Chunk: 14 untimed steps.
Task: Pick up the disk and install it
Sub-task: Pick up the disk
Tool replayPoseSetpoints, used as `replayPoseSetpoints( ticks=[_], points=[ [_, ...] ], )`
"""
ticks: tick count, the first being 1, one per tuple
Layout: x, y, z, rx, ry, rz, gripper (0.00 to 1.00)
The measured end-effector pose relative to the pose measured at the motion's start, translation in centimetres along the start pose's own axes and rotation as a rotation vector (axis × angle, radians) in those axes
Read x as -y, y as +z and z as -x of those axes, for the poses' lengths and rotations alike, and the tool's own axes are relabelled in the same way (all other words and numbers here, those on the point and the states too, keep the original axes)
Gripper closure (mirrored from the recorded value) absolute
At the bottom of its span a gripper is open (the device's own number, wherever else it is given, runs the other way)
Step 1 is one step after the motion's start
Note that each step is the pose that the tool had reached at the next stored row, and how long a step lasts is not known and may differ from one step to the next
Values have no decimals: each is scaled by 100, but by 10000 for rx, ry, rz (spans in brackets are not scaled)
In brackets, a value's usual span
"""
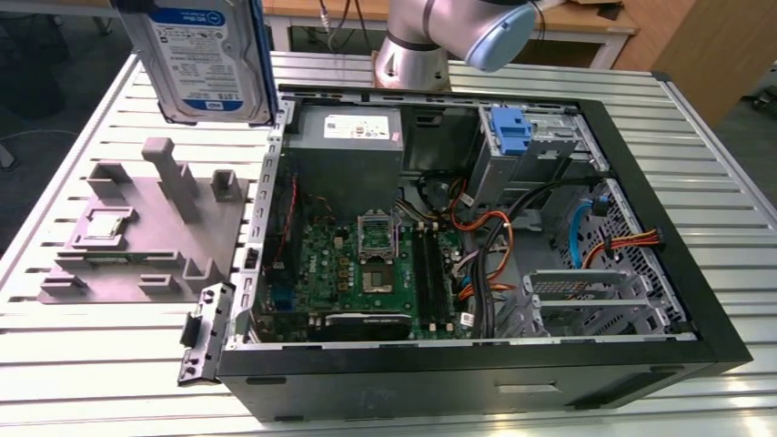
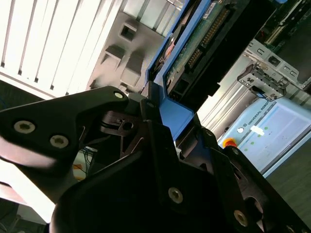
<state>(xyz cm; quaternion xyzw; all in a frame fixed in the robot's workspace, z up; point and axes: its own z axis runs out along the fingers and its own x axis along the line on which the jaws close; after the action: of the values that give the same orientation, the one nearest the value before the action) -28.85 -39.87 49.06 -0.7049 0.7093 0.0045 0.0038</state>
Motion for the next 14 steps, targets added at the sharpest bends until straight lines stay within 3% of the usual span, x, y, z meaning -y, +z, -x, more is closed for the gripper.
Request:
replayPoseSetpoints(
  ticks=[14],
  points=[
    [623, 28, -3, -1, 1, 1, 64]
  ],
)
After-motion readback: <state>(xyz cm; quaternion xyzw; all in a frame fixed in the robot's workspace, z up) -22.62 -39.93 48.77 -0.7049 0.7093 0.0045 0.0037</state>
